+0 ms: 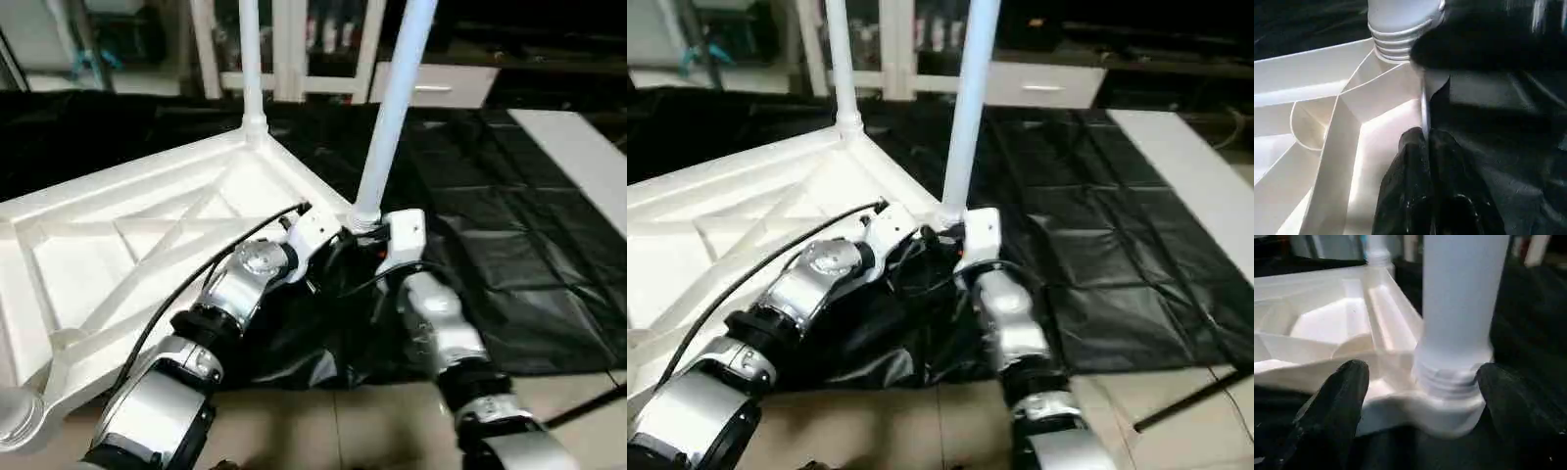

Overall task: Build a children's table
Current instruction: Rotate leg to tighten

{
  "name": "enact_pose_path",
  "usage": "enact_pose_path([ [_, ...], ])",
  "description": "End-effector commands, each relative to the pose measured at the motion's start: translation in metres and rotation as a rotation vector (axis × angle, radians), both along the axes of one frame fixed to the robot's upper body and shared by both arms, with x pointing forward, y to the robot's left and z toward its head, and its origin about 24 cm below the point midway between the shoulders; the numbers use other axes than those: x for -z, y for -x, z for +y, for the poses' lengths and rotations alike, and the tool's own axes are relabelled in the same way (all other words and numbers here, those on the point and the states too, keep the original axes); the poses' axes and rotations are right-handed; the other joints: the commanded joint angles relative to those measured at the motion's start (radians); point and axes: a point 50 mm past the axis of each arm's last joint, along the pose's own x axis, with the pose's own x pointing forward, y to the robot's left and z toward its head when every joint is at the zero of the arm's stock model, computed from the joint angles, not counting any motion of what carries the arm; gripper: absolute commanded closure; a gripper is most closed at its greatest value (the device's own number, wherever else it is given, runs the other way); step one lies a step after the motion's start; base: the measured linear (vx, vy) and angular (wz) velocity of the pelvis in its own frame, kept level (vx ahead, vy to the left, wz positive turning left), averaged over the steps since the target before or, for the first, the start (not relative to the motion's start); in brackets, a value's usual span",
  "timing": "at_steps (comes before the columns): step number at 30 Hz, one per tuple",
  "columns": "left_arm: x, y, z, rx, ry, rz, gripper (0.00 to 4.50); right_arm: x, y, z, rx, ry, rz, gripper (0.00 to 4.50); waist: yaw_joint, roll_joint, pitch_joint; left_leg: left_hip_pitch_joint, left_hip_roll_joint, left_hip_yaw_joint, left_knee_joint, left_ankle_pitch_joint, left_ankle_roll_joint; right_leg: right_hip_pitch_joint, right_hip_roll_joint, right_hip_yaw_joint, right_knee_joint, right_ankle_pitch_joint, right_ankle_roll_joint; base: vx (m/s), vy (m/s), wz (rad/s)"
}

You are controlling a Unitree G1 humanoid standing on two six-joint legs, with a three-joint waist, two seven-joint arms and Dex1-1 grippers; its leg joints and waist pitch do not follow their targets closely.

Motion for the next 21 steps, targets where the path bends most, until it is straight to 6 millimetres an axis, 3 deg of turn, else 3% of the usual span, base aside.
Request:
enact_pose_path([
  [1,0.008,0.009,0.008,0.072,0.035,0.037,4.5,-0.007,0.001,-0.013,-0.046,0.004,-0.01,0.41,0.009,-0.004,-0.074,0.019,0.035,-0.01,-0.058,-0.099,0.113,0.054,-0.045,0.03,-0.032,-0.024,-0.267,0.0,0.0,0.0],
  [3,0.01,0.016,0.014,0.154,0.034,0.076,4.5,-0.009,0.007,-0.018,-0.162,0.022,0.009,0.29,0.011,-0.003,-0.069,0.018,0.035,-0.01,-0.062,-0.15,0.106,0.057,-0.048,0.031,-0.04,-0.091,-0.264,0.0,0.0,0.0],
  [4,0.012,0.025,0.021,0.257,0.028,0.116,4.5,-0.012,0.017,-0.023,-0.305,0.052,0.02,0.16,0.014,-0.002,-0.065,0.02,0.037,-0.013,-0.066,-0.189,0.096,0.058,-0.05,0.031,-0.047,-0.152,-0.248,0.0,0.0,0.0],
  [5,0.012,0.025,0.021,0.257,0.028,0.116,4.5,-0.012,0.017,-0.023,-0.305,0.052,0.02,0.06,0.017,-0.002,-0.064,0.021,0.041,-0.014,-0.068,-0.206,0.091,0.059,-0.05,0.031,-0.05,-0.176,-0.24,0.0,0.0,0.0],
  [7,0.012,0.025,0.022,0.261,0.028,0.119,4.5,-0.012,0.018,-0.024,-0.314,0.054,0.021,0.06,0.014,-0.001,-0.063,0.026,0.042,-0.012,-0.073,-0.244,0.057,0.049,-0.049,0.033,-0.055,-0.23,-0.232,0.0,0.0,0.0],
  [9,0.014,0.044,0.038,0.42,0.008,0.228,4.5,-0.013,0.045,-0.036,-0.603,0.158,0.08,0.06,0.023,0.002,-0.059,0.03,0.049,-0.017,-0.079,-0.29,0.031,0.052,-0.049,0.034,-0.057,-0.27,-0.213,0.0,0.0,0.0],
  [11,0.014,0.047,0.04,0.443,0.004,0.249,4.5,-0.013,0.049,-0.038,-0.64,0.175,0.093,0.06,0.026,0.004,-0.055,0.03,0.052,-0.019,-0.084,-0.312,0.02,0.05,-0.051,0.036,-0.058,-0.291,-0.203,0.0,0.0,0.0],
  [12,0.015,0.054,0.045,0.5,-0.012,0.299,4.5,-0.01,0.055,-0.042,-0.699,0.193,0.13,0.06,0.023,0.007,-0.055,0.044,0.046,-0.015,-0.082,-0.369,-0.002,0.036,-0.047,0.037,-0.065,-0.335,-0.208,0.0,0.0,0.0],
  [14,0.015,0.069,0.052,0.596,-0.043,0.398,4.5,-0.009,0.065,-0.042,-0.808,0.197,0.191,0.06,0.022,0.005,-0.053,0.033,0.048,-0.019,-0.088,-0.364,-0.006,0.043,-0.05,0.039,-0.063,-0.347,-0.197,0.0,0.0,0.0],
  [18,0.015,0.076,0.053,0.633,-0.06,0.422,4.5,-0.011,0.068,-0.033,-0.89,0.201,0.206,0.06,0.025,0.007,-0.057,0.041,0.049,-0.014,-0.083,-0.338,-0.011,0.036,-0.047,0.041,-0.057,-0.289,-0.22,0.0,0.0,0.0],
  [21,0.013,0.077,0.053,0.634,-0.062,0.417,4.5,-0.012,0.069,-0.029,-0.918,0.226,0.211,0.06,0.029,0.003,-0.056,0.039,0.047,-0.013,-0.082,-0.329,-0.013,0.038,-0.049,0.042,-0.057,-0.292,-0.22,0.0,0.0,0.0],
])
